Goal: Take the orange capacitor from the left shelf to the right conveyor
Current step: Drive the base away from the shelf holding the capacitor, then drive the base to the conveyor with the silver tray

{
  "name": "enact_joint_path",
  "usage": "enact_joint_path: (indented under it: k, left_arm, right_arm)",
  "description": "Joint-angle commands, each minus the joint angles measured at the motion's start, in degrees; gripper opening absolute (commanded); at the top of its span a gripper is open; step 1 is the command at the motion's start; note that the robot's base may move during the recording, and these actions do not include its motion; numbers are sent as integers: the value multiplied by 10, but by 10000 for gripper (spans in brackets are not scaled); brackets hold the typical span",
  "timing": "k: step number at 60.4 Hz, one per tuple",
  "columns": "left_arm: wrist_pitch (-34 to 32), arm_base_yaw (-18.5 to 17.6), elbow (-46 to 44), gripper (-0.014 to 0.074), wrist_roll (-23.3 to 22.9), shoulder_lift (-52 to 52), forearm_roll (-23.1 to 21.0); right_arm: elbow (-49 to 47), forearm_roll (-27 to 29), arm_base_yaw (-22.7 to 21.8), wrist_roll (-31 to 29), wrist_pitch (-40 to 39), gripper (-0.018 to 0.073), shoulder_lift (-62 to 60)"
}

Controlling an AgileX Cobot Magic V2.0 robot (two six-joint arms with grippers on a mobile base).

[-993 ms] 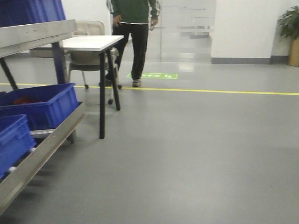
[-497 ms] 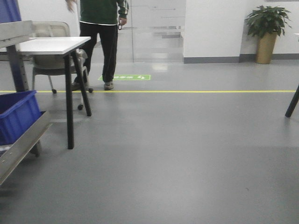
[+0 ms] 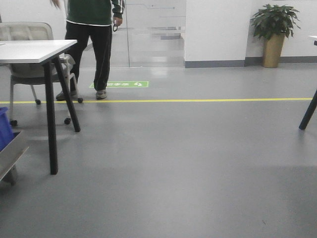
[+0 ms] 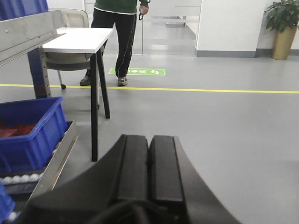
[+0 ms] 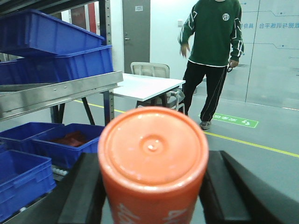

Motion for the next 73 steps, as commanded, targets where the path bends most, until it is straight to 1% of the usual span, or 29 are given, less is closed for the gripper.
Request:
enact_joint_path:
  k: [1,73]
  left_arm:
    - [-50,-4,16,-125,-4,-6,-3]
    - [-50,-4,16,-125,-4,-6,-3]
  right_arm:
    - [-15,0,0,-4,-55,49,9]
    - [-15,0,0,-4,-55,49,9]
